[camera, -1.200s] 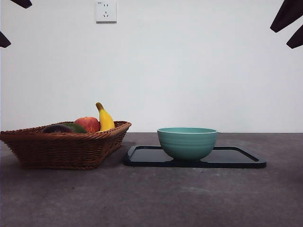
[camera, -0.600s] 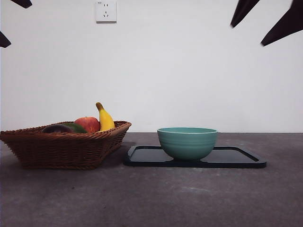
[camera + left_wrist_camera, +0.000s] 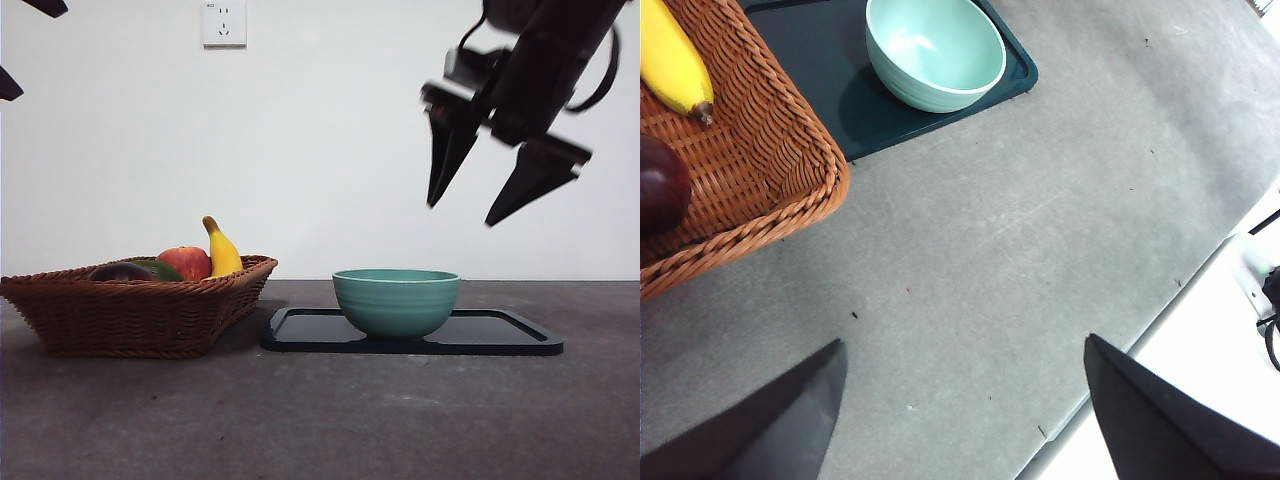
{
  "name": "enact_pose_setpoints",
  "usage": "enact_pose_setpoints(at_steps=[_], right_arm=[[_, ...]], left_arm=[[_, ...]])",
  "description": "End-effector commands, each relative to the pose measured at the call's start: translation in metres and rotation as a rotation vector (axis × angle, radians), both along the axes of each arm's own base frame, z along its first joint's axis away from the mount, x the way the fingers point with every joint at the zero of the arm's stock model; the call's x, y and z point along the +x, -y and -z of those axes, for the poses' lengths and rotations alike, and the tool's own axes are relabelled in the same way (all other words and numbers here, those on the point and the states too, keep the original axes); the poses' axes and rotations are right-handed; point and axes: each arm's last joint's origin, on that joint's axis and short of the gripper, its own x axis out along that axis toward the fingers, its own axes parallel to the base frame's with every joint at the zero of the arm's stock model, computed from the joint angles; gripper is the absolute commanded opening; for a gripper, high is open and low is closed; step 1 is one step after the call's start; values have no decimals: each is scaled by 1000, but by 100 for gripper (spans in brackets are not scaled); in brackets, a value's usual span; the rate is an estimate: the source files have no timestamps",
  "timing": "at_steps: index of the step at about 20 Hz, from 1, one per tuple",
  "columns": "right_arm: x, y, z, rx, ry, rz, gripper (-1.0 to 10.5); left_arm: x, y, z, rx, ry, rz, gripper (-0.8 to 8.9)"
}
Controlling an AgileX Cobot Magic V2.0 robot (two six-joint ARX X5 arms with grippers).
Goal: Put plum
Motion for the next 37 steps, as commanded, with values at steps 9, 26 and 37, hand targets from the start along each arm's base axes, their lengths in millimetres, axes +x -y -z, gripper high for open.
enact_pose_setpoints(at_steps=[9,26,37], right_arm=[[32,-12,55,-36,-72,-20,229],[-3,0,-25,-18,121,-33,8],[-103,-8,-38,-53,115,-198,8]], left_arm=[[1,1,-5,-6,27,13,373],[1,1,-5,-6,26,13,373],[1,1,-5,-6,27,13,373]])
